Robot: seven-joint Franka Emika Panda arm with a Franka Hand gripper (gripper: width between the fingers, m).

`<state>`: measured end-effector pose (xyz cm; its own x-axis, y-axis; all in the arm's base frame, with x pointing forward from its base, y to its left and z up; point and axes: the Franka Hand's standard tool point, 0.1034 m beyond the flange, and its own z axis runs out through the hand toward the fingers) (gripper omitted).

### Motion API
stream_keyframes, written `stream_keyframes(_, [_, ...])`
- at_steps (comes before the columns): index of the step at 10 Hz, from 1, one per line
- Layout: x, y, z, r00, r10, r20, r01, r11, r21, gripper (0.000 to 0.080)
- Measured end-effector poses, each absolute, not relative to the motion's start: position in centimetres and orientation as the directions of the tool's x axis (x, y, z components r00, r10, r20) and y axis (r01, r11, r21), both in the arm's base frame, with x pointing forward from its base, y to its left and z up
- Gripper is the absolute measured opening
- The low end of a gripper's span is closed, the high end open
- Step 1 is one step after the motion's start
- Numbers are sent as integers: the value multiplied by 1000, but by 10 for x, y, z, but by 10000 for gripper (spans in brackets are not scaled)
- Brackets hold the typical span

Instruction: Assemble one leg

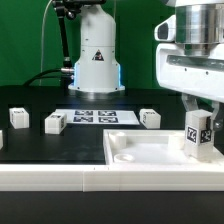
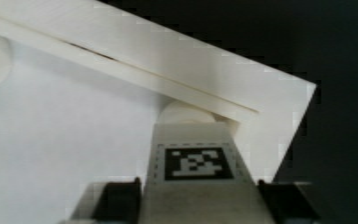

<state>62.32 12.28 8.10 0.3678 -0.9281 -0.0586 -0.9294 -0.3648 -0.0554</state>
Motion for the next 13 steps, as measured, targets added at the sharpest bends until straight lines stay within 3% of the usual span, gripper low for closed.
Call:
stream_keyframes(1, [624, 123, 81, 402, -914, -56, -915, -398, -59, 474])
stream_keyframes(2, [626, 121, 81, 443, -895, -46, -895, -439, -76, 589])
stream_keyframes(4, [626, 119, 81, 640, -768, -25, -767, -636, -84, 637])
stream_keyframes(8, [629, 116, 83, 892, -453, 13, -450, -889, -89, 649])
stream_keyframes(13, [627, 120, 81, 997, -56, 46, -54, -997, -46, 649])
